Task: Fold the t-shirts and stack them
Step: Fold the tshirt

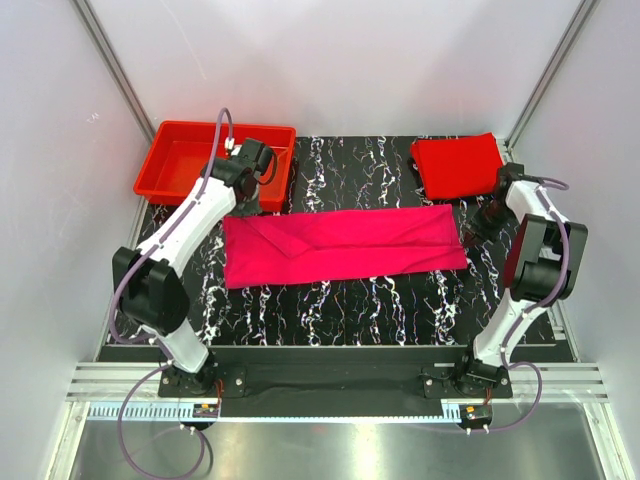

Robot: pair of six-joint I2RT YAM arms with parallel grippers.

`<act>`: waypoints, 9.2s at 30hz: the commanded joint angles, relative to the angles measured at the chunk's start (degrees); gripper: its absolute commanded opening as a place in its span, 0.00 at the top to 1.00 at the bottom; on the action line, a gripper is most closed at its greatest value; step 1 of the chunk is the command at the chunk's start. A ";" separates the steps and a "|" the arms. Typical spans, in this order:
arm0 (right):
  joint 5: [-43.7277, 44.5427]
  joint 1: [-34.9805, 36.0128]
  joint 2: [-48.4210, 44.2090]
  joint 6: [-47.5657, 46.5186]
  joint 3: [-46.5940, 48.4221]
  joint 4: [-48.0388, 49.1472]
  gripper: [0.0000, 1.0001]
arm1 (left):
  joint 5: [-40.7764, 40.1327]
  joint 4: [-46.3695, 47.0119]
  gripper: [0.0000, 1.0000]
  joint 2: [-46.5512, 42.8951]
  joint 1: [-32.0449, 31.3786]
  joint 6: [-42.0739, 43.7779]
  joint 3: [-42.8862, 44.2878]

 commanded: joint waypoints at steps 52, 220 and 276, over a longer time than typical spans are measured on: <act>-7.01 -4.59 -6.54 0.38 -11.82 4.47 0.35 | 42.22 14.97 0.25 -20.80 23.94 -12.49 -39.22; -1.74 38.03 -5.92 -15.53 3.28 1.14 0.22 | 29.16 15.25 0.25 -13.42 7.78 -30.94 -30.72; -16.84 38.29 -6.37 13.11 -21.50 14.57 0.17 | 64.45 6.71 0.25 60.06 -1.64 -10.11 46.46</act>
